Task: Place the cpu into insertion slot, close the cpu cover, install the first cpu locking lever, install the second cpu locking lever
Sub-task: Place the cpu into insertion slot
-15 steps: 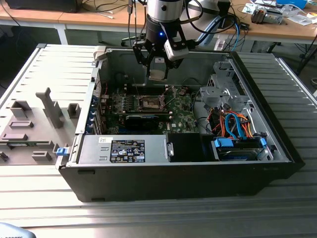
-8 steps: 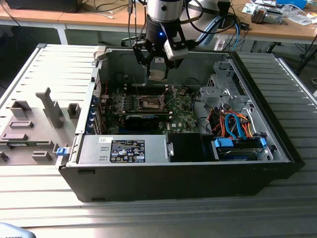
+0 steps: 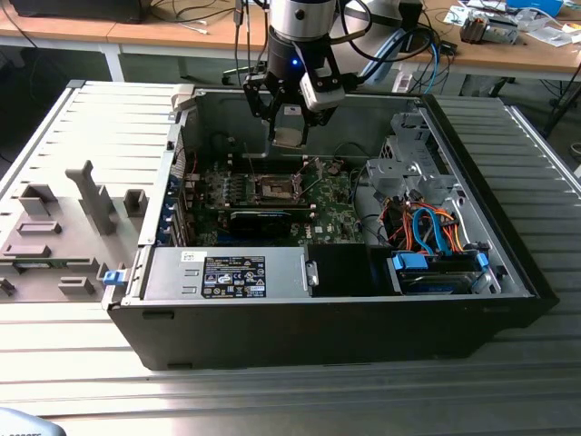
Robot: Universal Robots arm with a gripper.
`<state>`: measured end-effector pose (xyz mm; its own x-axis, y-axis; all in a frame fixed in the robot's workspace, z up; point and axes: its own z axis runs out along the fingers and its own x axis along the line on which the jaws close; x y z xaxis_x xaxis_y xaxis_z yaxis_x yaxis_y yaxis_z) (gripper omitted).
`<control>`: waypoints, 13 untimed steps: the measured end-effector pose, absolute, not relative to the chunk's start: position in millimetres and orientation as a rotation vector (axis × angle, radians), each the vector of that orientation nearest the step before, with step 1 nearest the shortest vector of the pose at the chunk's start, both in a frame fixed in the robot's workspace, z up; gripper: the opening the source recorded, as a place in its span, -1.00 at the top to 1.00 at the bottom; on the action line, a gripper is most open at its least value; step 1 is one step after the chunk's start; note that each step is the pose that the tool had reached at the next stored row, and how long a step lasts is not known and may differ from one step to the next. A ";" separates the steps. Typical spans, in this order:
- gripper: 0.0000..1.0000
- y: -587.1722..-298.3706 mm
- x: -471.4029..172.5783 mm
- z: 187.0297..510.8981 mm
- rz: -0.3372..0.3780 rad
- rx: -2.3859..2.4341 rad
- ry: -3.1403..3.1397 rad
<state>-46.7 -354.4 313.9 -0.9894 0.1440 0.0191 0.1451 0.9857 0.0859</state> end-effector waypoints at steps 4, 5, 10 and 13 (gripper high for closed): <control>-0.09 -354.4 -46.7 313.9 -0.136 -0.231 -3.117; -0.09 -354.4 -46.7 313.9 -0.136 -0.232 -3.117; -0.09 -354.4 -46.7 313.9 -0.137 -0.239 -3.117; -0.09 -354.4 -46.7 313.9 -0.137 -0.245 -3.117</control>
